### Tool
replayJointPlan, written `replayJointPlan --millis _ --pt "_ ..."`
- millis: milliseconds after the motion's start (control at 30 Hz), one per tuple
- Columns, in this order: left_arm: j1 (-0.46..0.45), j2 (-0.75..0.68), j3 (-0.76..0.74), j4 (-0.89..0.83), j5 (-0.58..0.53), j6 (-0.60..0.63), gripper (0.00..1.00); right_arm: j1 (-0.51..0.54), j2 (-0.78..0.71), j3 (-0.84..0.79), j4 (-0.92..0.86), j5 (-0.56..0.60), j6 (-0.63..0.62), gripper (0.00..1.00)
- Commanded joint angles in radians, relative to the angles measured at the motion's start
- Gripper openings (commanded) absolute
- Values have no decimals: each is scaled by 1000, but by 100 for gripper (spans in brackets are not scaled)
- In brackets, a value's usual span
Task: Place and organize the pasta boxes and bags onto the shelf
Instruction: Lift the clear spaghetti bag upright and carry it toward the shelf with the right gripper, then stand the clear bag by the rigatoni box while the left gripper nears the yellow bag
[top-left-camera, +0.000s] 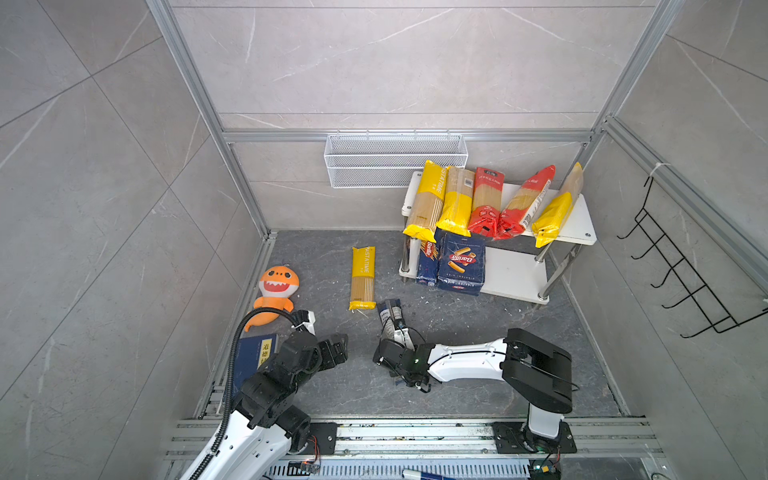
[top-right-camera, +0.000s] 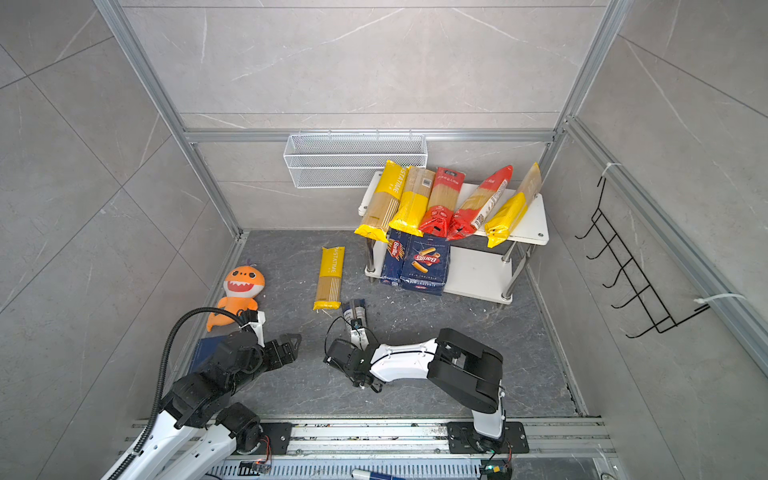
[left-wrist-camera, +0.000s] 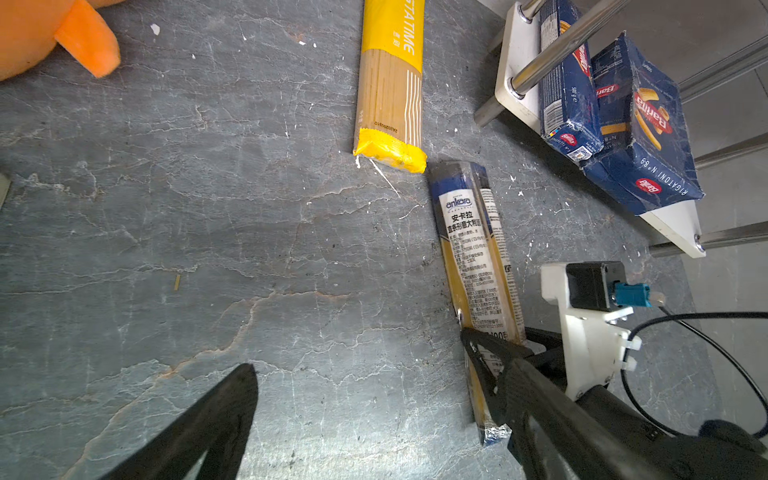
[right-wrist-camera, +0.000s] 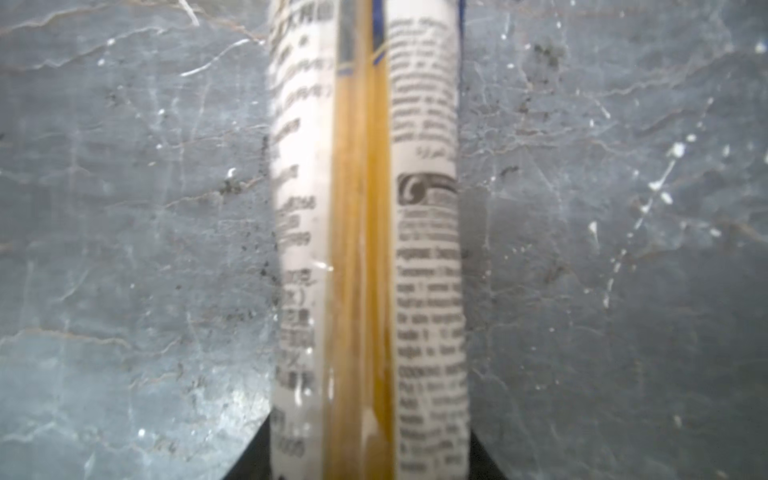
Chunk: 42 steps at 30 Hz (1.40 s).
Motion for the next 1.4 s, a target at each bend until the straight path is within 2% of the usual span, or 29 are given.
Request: replayJointPlan --millis 0,100,233,467,700,933,1167,1267,1367 --pt "-6 -6 11 -18 -13 8 95 21 42 -129 -75 -32 34 30" --pt "-6 -2 24 -23 -18 11 95 39 -14 -196 -34 -17 44 22" --pt "-7 5 43 -37 -23 16 95 69 -147 -255 -36 3 64 18" --pt "-6 -21 63 -68 -42 17 95 84 -426 -279 -227 37 74 16" --pt "-6 49 73 -14 -5 30 96 75 -635 -272 -494 158 136 17" --pt "-7 166 106 105 75 55 96 23 -791 -276 -729 251 254 17" --pt "-7 237 141 163 104 79 96 -46 -954 -265 -920 327 306 17" --pt "-7 261 152 185 111 86 96 -107 -994 -275 -869 314 240 17" --pt "-7 295 170 206 119 98 96 -177 -972 -256 -843 308 176 16"
